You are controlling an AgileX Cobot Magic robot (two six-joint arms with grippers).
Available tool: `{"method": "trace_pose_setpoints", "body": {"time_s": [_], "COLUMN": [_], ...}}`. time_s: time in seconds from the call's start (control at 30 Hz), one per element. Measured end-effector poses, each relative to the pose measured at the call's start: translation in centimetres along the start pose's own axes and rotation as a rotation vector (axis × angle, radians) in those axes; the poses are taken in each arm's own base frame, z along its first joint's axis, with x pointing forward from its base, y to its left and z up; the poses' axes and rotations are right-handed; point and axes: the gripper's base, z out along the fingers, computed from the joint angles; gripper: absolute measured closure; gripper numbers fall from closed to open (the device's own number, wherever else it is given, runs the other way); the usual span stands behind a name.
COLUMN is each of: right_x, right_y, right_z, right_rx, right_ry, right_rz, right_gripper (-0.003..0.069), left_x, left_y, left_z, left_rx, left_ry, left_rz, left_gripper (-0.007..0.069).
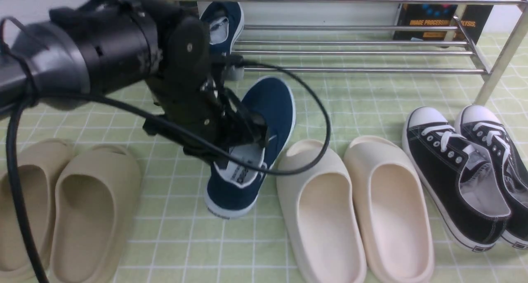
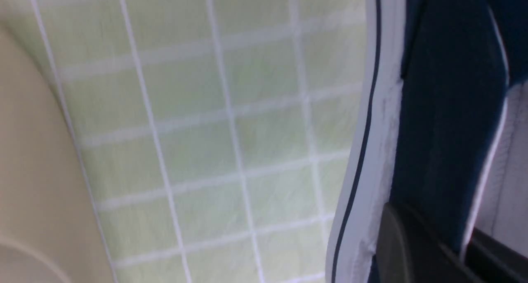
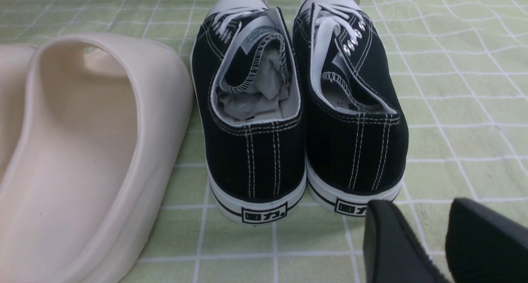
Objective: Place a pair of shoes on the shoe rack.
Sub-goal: Use the left arm to put a shoe into the shoe rack
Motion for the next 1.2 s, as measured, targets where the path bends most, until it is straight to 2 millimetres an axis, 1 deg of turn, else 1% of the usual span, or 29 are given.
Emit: {"method": "trace_pose_setpoints", "body": {"time_s": [0.1,0.17,0.2,0.23,0.27,0.4,0.43,0.5,0.6,0.63,0.7,0.8,0.93,0.97,1.07,1.2], "right_x": [0.0,0.0,0.0,0.0,0.0,0.0,0.0,0.0,0.0,0.0,0.0,0.0,0.0,0.0,0.0,0.0], "right_y": [0.0,0.0,0.0,0.0,0.0,0.0,0.0,0.0,0.0,0.0,0.0,0.0,0.0,0.0,0.0,0.0], "right_z": [0.0,0.0,0.0,0.0,0.0,0.0,0.0,0.0,0.0,0.0,0.0,0.0,0.0,0.0,0.0,0.0], "right_rx": [0.0,0.0,0.0,0.0,0.0,0.0,0.0,0.0,0.0,0.0,0.0,0.0,0.0,0.0,0.0,0.0], "right_ry": [0.0,0.0,0.0,0.0,0.0,0.0,0.0,0.0,0.0,0.0,0.0,0.0,0.0,0.0,0.0,0.0], "right_rz": [0.0,0.0,0.0,0.0,0.0,0.0,0.0,0.0,0.0,0.0,0.0,0.0,0.0,0.0,0.0,0.0], "right_gripper": [0.0413,0.0413,0.0413,0.0413,0.0413,0.0413,0.0413,0.0413,0.0413,0.0413,0.0413,0.0413,0.0413,0.0413,0.0413,0.0413], "left_x": [-1.4,-2.4,-2.5,-3.7,-4.3,-6.8,-6.9,-8.4,-10.3,-11.3,-11.9,-14.0,-15.5,-15.6,-16.5,-17.0], "left_y": [-0.4,-0.4,-0.5,-0.2,-0.1,0.9,1.0,1.5,2.1,2.4,2.5,3.1,3.2,3.2,3.1,3.1], "left_z": [-1.5,-1.6,-1.5,-0.9,-0.6,2.2,2.3,3.5,4.2,4.1,4.5,5.3,6.5,6.6,7.9,8.8], "left_rx": [0.014,0.023,0.024,0.041,0.05,0.065,0.064,0.061,0.067,0.075,0.082,0.1,0.109,0.11,0.119,0.118], "left_ry": [-0.047,-0.059,-0.061,-0.059,-0.06,-0.035,-0.035,-0.045,-0.079,-0.105,-0.115,-0.163,-0.198,-0.199,-0.221,-0.253], "left_rz": [0.013,0.0,0.0,-0.032,-0.048,-0.107,-0.111,-0.127,-0.166,-0.187,-0.209,-0.25,-0.257,-0.258,-0.258,-0.255], "left_gripper": [0.0629,0.0629,0.0629,0.0629,0.0629,0.0629,0.0629,0.0629,0.0629,0.0629,0.0629,0.0629,0.0629,0.0629,0.0629,0.0629]}}
